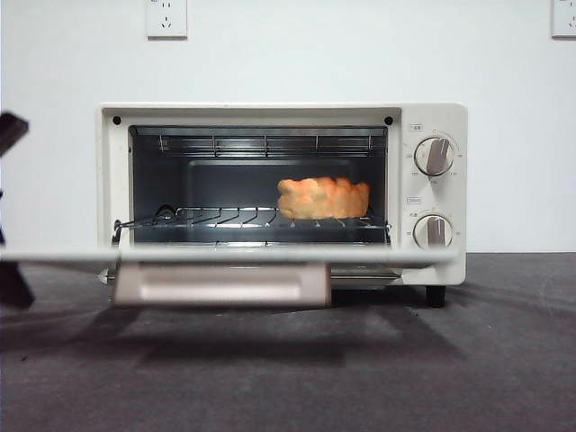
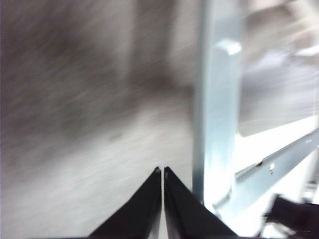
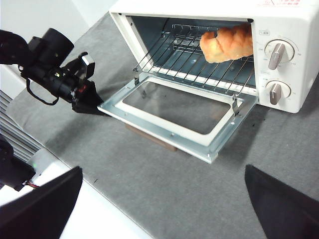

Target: The left arm flap open the oven, the right arm pick bread and place it into oven, the left arm flap close the oven

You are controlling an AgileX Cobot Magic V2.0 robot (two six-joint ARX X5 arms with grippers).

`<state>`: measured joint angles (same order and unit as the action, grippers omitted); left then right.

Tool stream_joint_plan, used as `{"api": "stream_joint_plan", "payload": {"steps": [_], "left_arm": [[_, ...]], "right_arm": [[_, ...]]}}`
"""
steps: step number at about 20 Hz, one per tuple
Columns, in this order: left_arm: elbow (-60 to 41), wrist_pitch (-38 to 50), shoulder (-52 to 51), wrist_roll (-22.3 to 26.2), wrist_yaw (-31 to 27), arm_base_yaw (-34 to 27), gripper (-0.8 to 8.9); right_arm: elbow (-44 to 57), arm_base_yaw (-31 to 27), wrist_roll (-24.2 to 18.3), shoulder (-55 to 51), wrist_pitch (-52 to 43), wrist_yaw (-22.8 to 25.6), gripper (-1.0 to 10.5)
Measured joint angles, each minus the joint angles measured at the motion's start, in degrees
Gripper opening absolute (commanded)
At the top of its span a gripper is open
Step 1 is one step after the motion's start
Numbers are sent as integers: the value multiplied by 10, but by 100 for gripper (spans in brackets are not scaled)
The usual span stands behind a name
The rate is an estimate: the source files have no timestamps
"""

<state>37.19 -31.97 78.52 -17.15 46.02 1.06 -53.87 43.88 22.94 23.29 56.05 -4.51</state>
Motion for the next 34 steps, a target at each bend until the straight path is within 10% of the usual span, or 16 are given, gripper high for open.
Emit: {"api": "stream_joint_plan", "payload": {"steps": [18,25,34], "left_arm": [[48,372,-71,-272,34,-5,13],[48,298,-169,-214,57,8,13],[48,61,-363,-12,-25,33,13]], "right_arm": [[0,0,15,0,-1,2,517],[0,0,13,0,-18,16,517],[0,0,-49,0,-66,54,517]]}}
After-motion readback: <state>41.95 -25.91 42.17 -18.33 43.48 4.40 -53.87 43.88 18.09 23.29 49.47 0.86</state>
